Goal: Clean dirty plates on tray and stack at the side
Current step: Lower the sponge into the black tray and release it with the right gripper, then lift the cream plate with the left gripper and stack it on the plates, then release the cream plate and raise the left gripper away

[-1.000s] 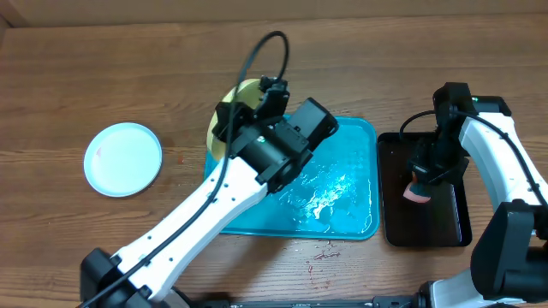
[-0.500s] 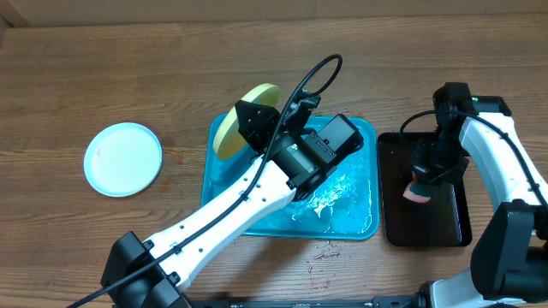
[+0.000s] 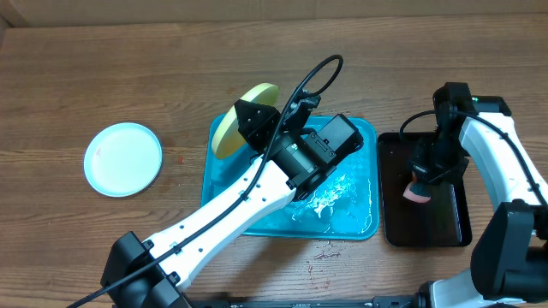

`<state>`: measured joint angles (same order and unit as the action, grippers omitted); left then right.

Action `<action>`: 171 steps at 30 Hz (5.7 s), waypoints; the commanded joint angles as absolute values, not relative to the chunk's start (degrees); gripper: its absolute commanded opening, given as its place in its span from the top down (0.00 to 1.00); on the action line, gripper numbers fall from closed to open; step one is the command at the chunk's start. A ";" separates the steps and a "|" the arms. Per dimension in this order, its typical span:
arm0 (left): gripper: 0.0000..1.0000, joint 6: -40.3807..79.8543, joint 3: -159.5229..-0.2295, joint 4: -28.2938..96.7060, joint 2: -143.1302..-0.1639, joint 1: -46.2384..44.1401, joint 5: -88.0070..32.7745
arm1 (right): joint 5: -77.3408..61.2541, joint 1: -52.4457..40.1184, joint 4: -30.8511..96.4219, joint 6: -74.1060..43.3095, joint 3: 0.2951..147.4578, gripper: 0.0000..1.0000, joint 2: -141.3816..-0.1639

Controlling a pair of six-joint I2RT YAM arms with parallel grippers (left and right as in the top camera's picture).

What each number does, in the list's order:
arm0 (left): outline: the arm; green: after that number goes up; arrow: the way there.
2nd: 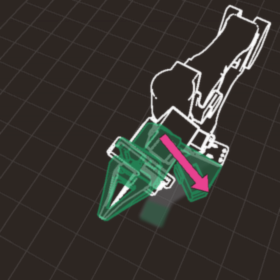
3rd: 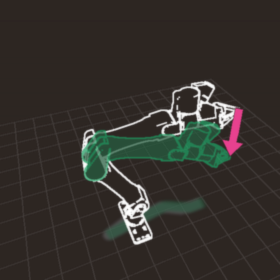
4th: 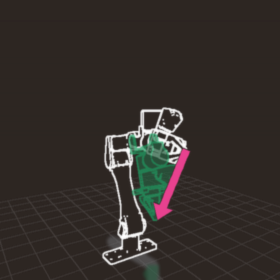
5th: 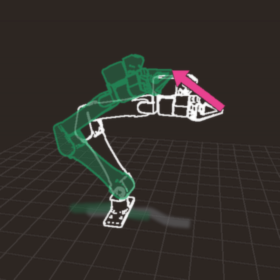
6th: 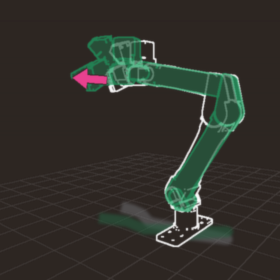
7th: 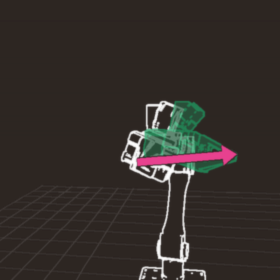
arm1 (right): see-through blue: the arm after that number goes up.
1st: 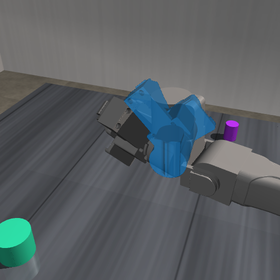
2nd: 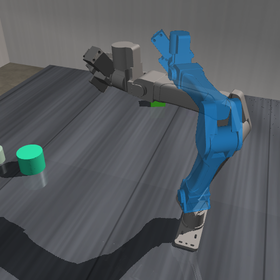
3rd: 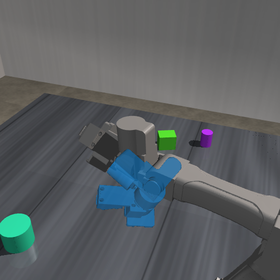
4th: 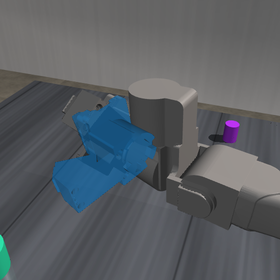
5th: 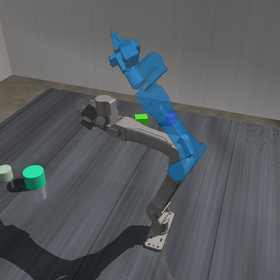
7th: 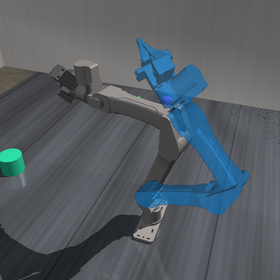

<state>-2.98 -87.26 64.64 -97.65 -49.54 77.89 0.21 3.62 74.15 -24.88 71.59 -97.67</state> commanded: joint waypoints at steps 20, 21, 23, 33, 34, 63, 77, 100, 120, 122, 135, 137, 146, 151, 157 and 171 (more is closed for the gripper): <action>0.96 -1.67 -88.77 64.20 -98.15 -49.95 78.98 | -0.03 3.62 66.04 -25.78 66.76 0.96 -98.10; 0.96 -1.67 -88.77 64.20 -98.15 -49.95 78.52 | -0.05 3.62 65.49 -25.80 66.37 0.96 -98.10; 0.96 -1.67 -88.77 64.20 -98.15 -49.95 78.15 | -0.05 3.62 64.66 -25.82 65.65 0.89 -98.10; 0.96 -1.45 -88.77 64.18 -98.15 -49.91 77.93 | -0.19 3.62 63.46 -26.02 64.86 0.61 -98.10; 0.96 -1.45 -88.77 64.18 -98.15 -49.91 77.91 | -0.34 3.62 63.42 -26.00 64.86 0.54 -98.10; 0.96 16.45 -88.77 65.21 -98.13 -49.58 53.95 | -4.91 3.62 64.10 -25.10 65.45 0.27 -98.10; 0.95 38.81 -88.77 66.57 -95.35 -28.86 21.74 | -6.31 3.60 69.60 -22.28 70.70 0.12 -98.04; 0.96 36.45 -77.19 64.75 -78.63 14.81 8.14 | -9.63 -14.09 76.88 -5.48 92.90 0.00 -84.27; 0.96 34.20 -61.30 44.07 -96.36 31.97 1.45 | -10.17 -33.30 80.42 -5.93 92.90 0.00 -76.71; 0.96 34.76 -61.30 43.55 -96.99 31.97 1.48 | -10.17 -33.91 80.40 -5.93 92.90 0.00 -76.71; 0.94 36.82 -61.34 42.57 -97.14 36.80 3.40 | -10.61 -34.17 81.34 -5.93 92.90 0.00 -76.71; 0.94 36.51 -61.34 42.85 -97.14 38.09 3.57 | -10.61 -34.17 81.36 -5.93 92.90 0.00 -76.71; 0.14 33.17 -61.82 41.10 -97.12 37.67 -1.61 | -10.63 -34.17 81.32 -5.93 92.90 0.00 -76.71; 0.19 31.16 -63.22 41.04 -97.12 35.03 -1.78 | -10.63 -34.17 81.36 -5.93 92.90 0.00 -76.71; 0.20 29.50 -63.92 40.07 -97.12 32.53 -1.98 | -10.66 -34.17 81.34 -5.96 92.90 0.00 -76.71; 0.25 25.17 -65.56 39.33 -96.55 31.05 -7.35 | -10.20 -34.17 80.27 -5.17 93.32 0.00 -76.71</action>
<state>27.66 -62.67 39.05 -96.66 31.86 -4.34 -10.26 -33.85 81.21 -6.17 91.61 -77.93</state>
